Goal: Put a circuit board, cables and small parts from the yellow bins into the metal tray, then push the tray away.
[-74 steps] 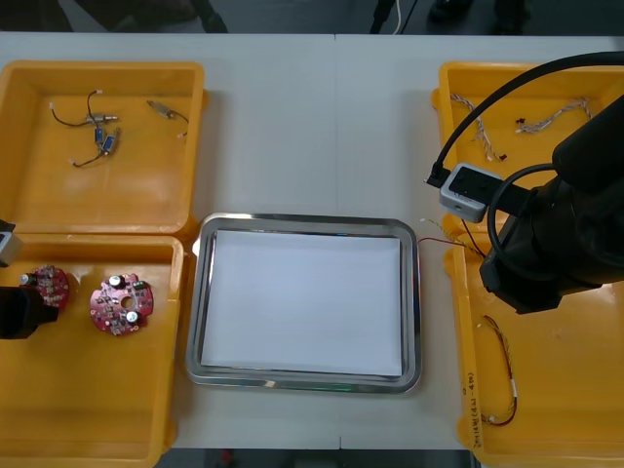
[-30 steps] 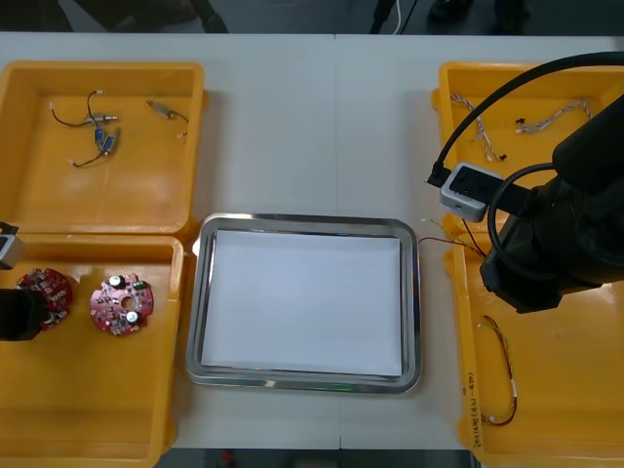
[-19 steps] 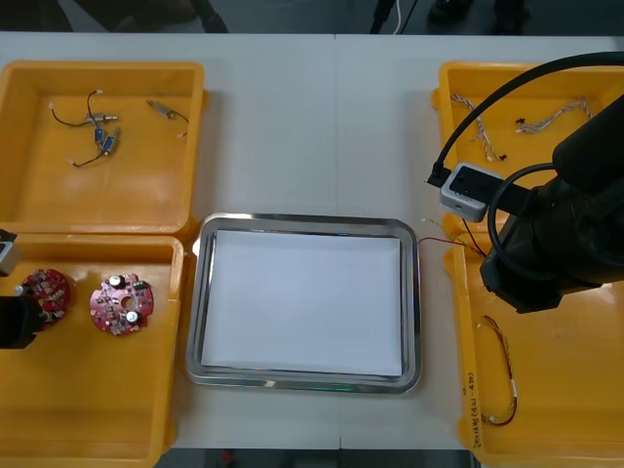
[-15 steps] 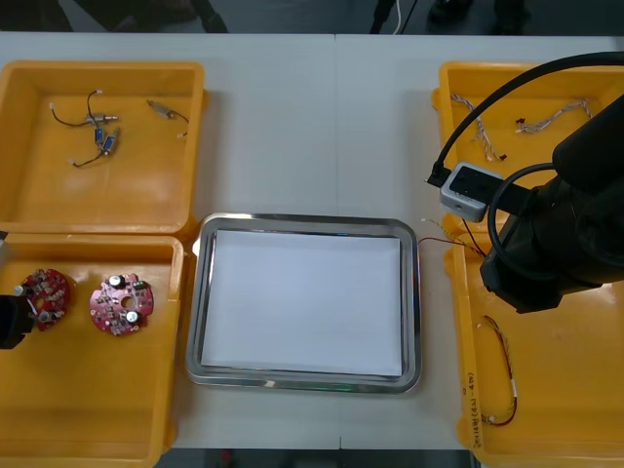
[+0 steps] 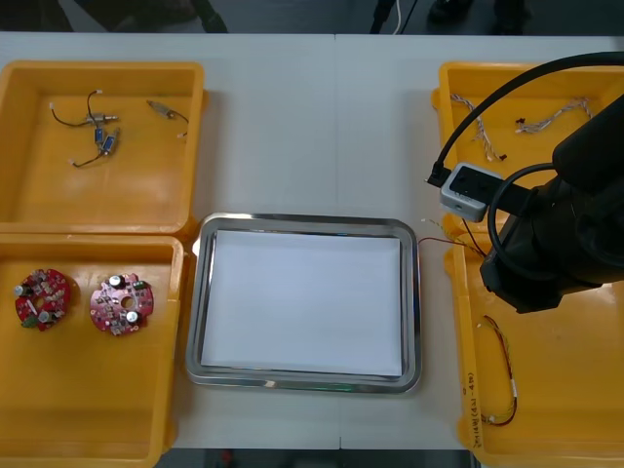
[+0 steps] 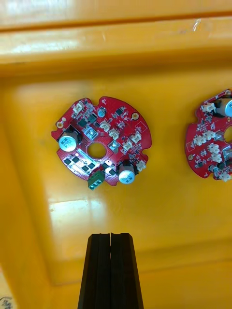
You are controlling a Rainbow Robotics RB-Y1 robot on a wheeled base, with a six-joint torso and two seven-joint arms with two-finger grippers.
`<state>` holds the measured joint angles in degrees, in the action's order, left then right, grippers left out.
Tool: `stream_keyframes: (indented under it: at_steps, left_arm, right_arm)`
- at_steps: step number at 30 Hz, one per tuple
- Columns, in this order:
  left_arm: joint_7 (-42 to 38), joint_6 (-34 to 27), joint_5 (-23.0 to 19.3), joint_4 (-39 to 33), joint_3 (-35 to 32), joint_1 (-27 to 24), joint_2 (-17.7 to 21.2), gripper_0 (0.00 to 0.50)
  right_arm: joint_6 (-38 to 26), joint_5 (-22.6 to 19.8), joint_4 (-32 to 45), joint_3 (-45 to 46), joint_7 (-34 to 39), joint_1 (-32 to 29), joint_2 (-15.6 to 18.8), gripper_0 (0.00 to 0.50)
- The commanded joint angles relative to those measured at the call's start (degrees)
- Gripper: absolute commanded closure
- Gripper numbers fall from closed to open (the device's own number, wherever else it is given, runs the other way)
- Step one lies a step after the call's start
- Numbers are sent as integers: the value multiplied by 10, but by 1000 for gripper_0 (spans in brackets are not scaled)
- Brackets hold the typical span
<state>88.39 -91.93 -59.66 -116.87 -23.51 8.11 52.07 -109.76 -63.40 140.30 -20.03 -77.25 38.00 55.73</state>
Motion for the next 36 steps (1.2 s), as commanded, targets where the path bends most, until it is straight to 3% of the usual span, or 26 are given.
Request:
stream_keyframes:
  at_steps: [1, 10, 23, 25, 29, 36]
  left_arm:
    - [-44, -38, -2, -26, -34, -33, 4, 500]
    - [-55, -54, 6, -29, -33, -45, 4, 500]
    - [-85, -29, 22, -28, 2, -56, 1, 497]
    - [-88, -25, 24, -27, 7, -56, 0, 451]
    - [-99, -9, 30, -28, 19, -55, 1, 16]
    - [-104, -4, 29, -28, 21, -54, 1, 0]
  right_arm:
    - [-2, 3, 2, -6, -7, 19, -5, 500]
    - [-2, 4, 2, -7, -7, 20, -5, 500]
    - [-2, 4, 2, -6, -7, 19, -5, 500]
    - [-2, 4, 2, -7, -7, 20, -5, 500]
    - [-2, 4, 2, -6, -6, 19, -5, 500]
    - [-2, 4, 2, -6, -7, 19, -5, 500]
